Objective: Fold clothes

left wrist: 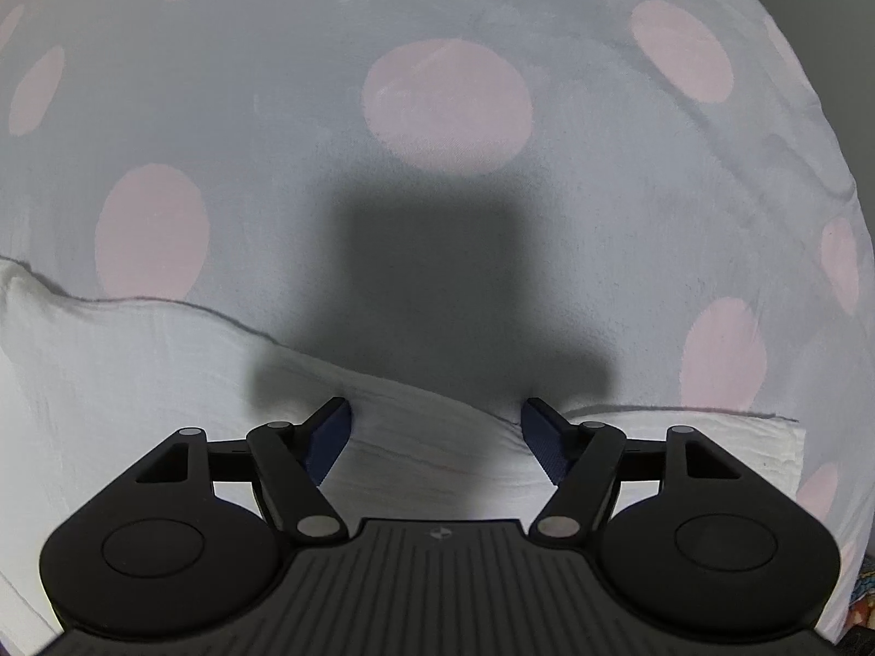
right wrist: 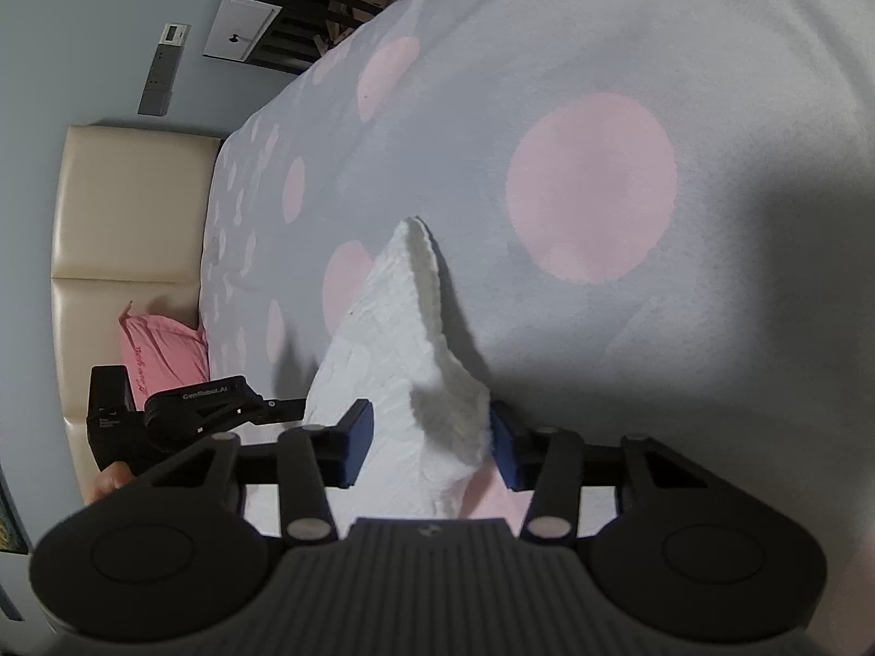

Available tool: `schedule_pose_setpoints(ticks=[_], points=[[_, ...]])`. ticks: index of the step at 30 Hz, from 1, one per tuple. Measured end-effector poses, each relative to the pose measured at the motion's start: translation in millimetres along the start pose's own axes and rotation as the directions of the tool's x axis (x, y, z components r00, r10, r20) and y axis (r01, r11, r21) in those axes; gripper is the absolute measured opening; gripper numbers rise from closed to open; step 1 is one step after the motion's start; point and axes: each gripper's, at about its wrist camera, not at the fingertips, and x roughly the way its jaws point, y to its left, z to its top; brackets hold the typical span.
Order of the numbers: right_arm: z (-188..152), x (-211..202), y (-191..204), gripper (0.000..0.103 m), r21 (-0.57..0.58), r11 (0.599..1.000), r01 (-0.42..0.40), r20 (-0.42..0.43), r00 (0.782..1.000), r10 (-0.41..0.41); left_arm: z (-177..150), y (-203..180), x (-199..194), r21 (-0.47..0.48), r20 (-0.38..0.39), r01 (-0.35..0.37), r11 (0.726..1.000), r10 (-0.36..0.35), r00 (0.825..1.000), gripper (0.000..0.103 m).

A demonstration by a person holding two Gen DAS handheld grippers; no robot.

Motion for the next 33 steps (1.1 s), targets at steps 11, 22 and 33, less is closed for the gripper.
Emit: schedule_pose_setpoints(ticks=[11,22,33], points=[[-2,-2,-4,0.049,0.009,1.000,-0.002,0.001,1.000,0.002,1,-2,-9,-0.055,0.039,-0.014,0.998,0.016,0.999,0.005],[-10,-14,10,0.009,-0.071,0.982,-0.177,-0.006,0.984,0.177,-27,48,-39,-0.154,0.180,0.214,0.965,-0.186,0.966,0.001],[-62,-43,85,0.009,-0.230,0.875,-0.425,-0.175,0.903,0.392,-95,115,-109,-0.170,0.353,0.338,0.925,-0.263,0.898,0.001]])
